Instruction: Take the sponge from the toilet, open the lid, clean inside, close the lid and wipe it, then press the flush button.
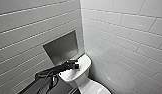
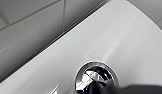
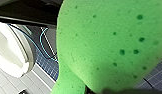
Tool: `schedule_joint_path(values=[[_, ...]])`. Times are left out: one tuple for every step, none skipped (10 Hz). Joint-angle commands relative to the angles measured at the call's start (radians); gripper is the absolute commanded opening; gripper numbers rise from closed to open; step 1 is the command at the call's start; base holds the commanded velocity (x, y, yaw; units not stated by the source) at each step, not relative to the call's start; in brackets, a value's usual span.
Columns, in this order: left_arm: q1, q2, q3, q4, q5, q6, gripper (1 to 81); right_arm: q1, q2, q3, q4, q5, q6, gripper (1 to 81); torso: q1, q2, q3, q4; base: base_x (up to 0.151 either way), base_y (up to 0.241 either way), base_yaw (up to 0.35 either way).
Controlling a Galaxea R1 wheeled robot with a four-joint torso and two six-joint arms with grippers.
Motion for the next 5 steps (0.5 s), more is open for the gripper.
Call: schedule_joint_path(values=[[-0.071,0.028,-0.019,0.069,0.05,0.006,1.0,-0.022,0.015,0.021,-0.016,-0.064,-0.003,1.0,0.0,0.0,0.0,0.0,0.0,0.0,0.0],[-0.06,0.027,-0.019,0.077,0.046,0.005,1.0,-0.02,0.021,0.019,-0.017,-0.065,-0.004,1.0,0.0,0.0,0.0,0.0,0.0,0.0,0.0],[-0.06,0.024,-0.019,0.075,0.046,0.003,1.0,-0.022,0.021,0.019,-0.017,-0.064,-0.004,1.0,0.0,0.0,0.0,0.0,0.0,0.0,0.0],[-0.066,0.024,-0.019,0.074,0.047,0.002,1.0,-0.022,0.021,0.019,-0.017,-0.064,-0.004,1.0,-0.001,-0.001,0.001,0.0,0.0,0.0,0.0],[-0.072,0.028,-0.019,0.072,0.046,0.0,1.0,-0.025,0.021,0.019,-0.017,-0.064,-0.004,1.0,-0.001,-0.001,0.001,0.0,0.0,0.0,0.0]])
